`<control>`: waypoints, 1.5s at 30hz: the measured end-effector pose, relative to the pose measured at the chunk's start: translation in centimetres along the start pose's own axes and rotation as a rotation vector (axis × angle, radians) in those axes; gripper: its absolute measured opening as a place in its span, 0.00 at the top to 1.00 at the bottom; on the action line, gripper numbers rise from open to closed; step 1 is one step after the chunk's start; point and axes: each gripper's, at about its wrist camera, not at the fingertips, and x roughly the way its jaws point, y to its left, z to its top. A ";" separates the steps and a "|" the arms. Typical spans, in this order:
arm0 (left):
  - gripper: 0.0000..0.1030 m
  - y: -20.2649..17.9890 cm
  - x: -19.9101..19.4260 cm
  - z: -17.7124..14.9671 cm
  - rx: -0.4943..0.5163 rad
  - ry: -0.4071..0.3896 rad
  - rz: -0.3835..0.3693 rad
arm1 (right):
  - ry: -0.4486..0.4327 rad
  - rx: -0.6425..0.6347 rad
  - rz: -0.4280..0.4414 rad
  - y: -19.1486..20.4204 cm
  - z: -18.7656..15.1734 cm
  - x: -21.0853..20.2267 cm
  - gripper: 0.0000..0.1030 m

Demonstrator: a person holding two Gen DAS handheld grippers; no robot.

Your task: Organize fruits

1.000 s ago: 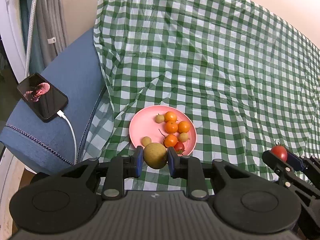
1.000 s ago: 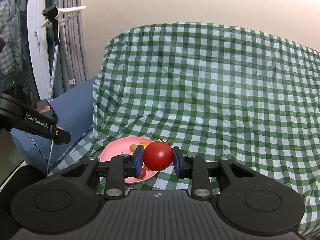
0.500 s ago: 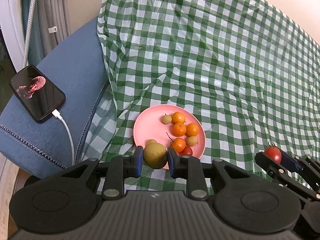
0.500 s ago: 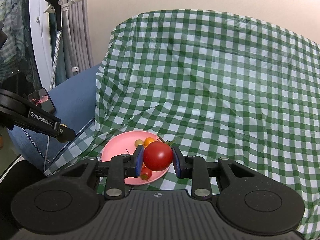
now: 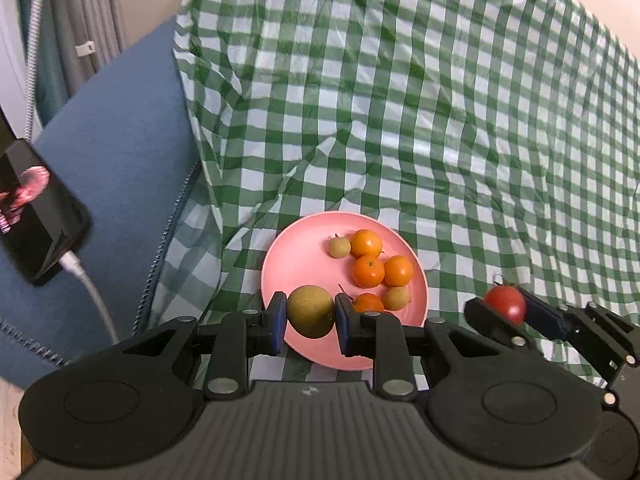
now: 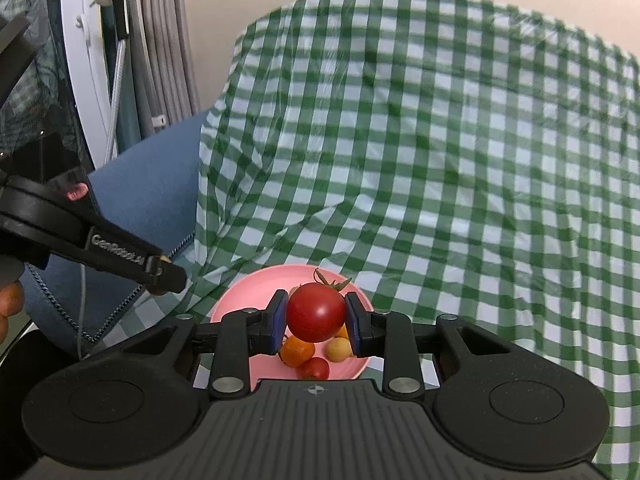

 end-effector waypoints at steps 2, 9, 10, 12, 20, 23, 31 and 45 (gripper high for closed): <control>0.73 -0.2 1.6 0.5 0.010 0.028 0.001 | 0.022 0.002 0.003 0.1 0.0 1.6 0.69; 0.73 -0.5 7.7 1.7 0.051 0.114 0.031 | 0.100 -0.019 0.000 -0.7 -0.6 7.4 0.69; 0.73 -0.5 8.4 1.8 0.055 0.126 0.039 | 0.109 -0.022 0.000 -0.8 -0.7 8.2 0.69; 0.73 -0.4 9.8 2.1 0.060 0.144 0.042 | 0.127 -0.025 0.002 -1.0 -0.8 9.5 0.69; 0.50 -0.3 12.8 3.2 0.080 0.166 0.054 | 0.188 -0.009 0.053 -1.8 -1.0 12.9 0.67; 0.01 -0.2 11.3 3.4 0.049 0.065 0.107 | 0.180 -0.014 0.048 -1.8 -0.6 12.8 0.30; 0.00 0.2 6.3 0.2 0.100 0.001 0.189 | 0.113 0.035 -0.022 -1.1 -1.3 6.3 0.09; 0.00 0.4 -1.8 -6.1 0.064 -0.046 0.191 | -0.038 0.012 -0.143 0.2 -3.3 -3.9 0.02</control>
